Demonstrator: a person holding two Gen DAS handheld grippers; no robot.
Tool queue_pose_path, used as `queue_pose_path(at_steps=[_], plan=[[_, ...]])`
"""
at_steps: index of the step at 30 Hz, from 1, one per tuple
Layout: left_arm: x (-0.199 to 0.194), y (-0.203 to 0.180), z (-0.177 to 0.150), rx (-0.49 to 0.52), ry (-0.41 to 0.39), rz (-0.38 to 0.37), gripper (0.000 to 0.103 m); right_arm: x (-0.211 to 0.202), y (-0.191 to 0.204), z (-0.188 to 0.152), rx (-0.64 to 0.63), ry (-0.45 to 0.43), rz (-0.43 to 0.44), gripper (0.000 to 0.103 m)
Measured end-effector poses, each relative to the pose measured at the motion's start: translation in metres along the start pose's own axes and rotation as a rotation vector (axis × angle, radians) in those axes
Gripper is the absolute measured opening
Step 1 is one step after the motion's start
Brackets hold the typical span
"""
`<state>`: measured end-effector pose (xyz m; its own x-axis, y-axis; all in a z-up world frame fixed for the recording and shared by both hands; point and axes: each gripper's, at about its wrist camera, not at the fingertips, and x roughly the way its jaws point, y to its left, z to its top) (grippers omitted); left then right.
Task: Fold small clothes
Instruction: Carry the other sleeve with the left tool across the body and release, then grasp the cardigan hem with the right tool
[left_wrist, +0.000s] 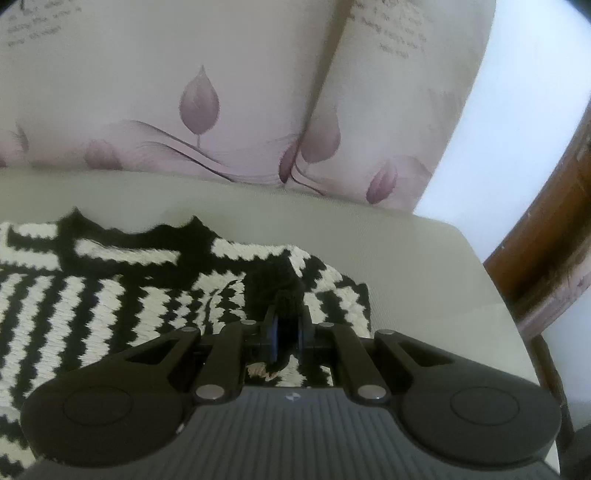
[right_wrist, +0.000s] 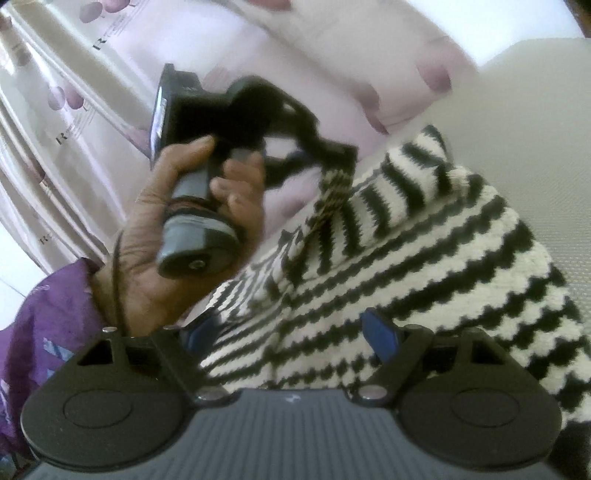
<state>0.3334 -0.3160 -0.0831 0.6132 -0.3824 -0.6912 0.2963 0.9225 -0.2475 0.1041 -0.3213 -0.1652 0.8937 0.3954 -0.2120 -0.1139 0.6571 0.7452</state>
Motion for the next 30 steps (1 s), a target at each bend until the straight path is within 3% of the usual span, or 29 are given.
queue_pose_path(at_steps=[5,8,10,12,14,16,18,22,23,25,27,30], plan=[[0.012,0.001,-0.006,-0.008,0.024,-0.069,0.01,-0.012,-0.007,0.004,0.03,-0.018,-0.008,0.084],[0.013,0.006,-0.009,-0.012,0.031,-0.156,0.022,-0.018,-0.007,0.008,0.029,-0.03,-0.017,0.084],[0.004,0.015,-0.008,-0.053,0.017,-0.245,0.036,-0.021,-0.006,0.014,0.021,-0.039,-0.021,0.084],[-0.013,0.021,-0.006,-0.067,-0.049,-0.261,0.081,-0.024,-0.003,0.023,-0.002,-0.052,-0.033,0.084],[-0.04,0.031,-0.006,-0.065,-0.157,-0.226,0.098,-0.026,-0.002,0.034,-0.034,-0.066,-0.045,0.084],[-0.067,0.044,-0.01,-0.047,-0.235,-0.214,0.099,-0.025,-0.001,0.05,-0.068,-0.08,-0.061,0.084],[-0.093,0.06,-0.02,0.007,-0.299,-0.141,0.099,-0.016,0.001,0.068,-0.14,-0.08,-0.078,0.084],[-0.132,0.106,-0.059,0.085,-0.439,0.109,0.1,0.026,0.006,0.106,-0.337,-0.017,-0.149,0.084],[-0.137,0.12,-0.071,0.092,-0.459,0.182,0.1,0.039,0.007,0.112,-0.375,-0.003,-0.179,0.079],[-0.14,0.153,-0.089,0.071,-0.477,0.292,0.101,0.072,0.003,0.125,-0.435,0.055,-0.243,0.073],[-0.139,0.186,-0.099,0.014,-0.445,0.363,0.1,0.101,-0.006,0.133,-0.42,0.112,-0.273,0.068],[-0.135,0.227,-0.109,-0.115,-0.423,0.396,0.099,0.132,-0.021,0.133,-0.408,0.182,-0.327,0.062]])
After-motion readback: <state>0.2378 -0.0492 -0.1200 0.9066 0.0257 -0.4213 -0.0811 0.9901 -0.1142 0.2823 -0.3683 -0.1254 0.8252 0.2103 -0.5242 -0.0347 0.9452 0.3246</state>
